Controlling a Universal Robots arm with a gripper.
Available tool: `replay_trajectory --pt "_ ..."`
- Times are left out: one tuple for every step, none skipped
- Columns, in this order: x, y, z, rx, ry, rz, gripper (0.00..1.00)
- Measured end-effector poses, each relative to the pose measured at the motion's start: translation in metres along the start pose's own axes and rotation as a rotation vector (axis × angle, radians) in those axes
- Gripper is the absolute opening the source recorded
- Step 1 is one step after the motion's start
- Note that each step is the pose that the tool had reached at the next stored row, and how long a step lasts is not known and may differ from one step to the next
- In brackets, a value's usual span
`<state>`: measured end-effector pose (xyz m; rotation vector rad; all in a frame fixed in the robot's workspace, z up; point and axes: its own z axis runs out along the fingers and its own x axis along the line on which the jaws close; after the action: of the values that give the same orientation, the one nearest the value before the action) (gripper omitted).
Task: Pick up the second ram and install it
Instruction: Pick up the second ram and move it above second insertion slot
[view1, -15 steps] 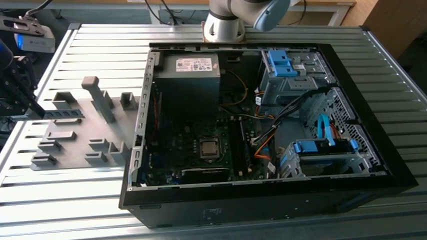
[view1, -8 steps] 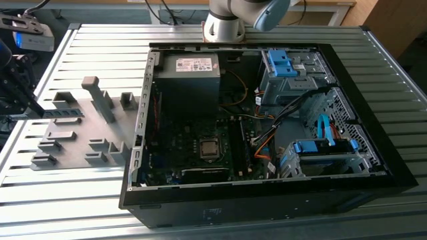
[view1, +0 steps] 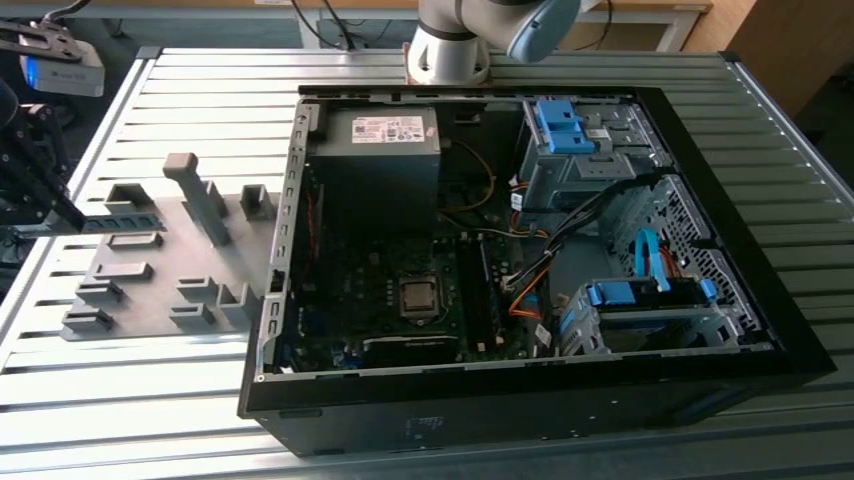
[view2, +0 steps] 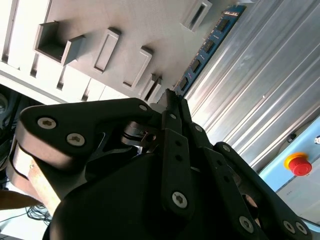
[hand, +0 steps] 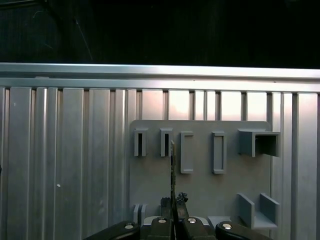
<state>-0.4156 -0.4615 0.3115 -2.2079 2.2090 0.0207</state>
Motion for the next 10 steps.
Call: replay_trajectory --pt "0.0000 0.0000 -0.0007 -0.0001 0.0000 0.000 0.14" --pt "0.0000 0.0000 -0.0013 0.0000 0.0000 0.000 0.14" --pt "0.0000 0.0000 -0.0020 0.0000 0.0000 0.000 0.14" --pt "-0.0001 0.0000 -0.0027 -0.0001 0.0001 0.000 0.14" --pt "-0.0001 0.0000 -0.0034 -0.0001 0.0001 0.000 0.14" --pt "-0.0001 0.0000 -0.0042 0.0000 0.0000 0.000 0.14" --pt "-0.0001 0.0000 -0.0051 -0.0001 0.0000 0.000 0.14" --pt "-0.0001 0.0000 -0.0058 0.0000 0.0000 0.000 0.14" --pt "-0.0001 0.0000 -0.0065 0.0001 -0.0001 0.000 0.14" --pt "-0.0001 0.0000 -0.0070 0.0001 -0.0001 0.000 0.14"
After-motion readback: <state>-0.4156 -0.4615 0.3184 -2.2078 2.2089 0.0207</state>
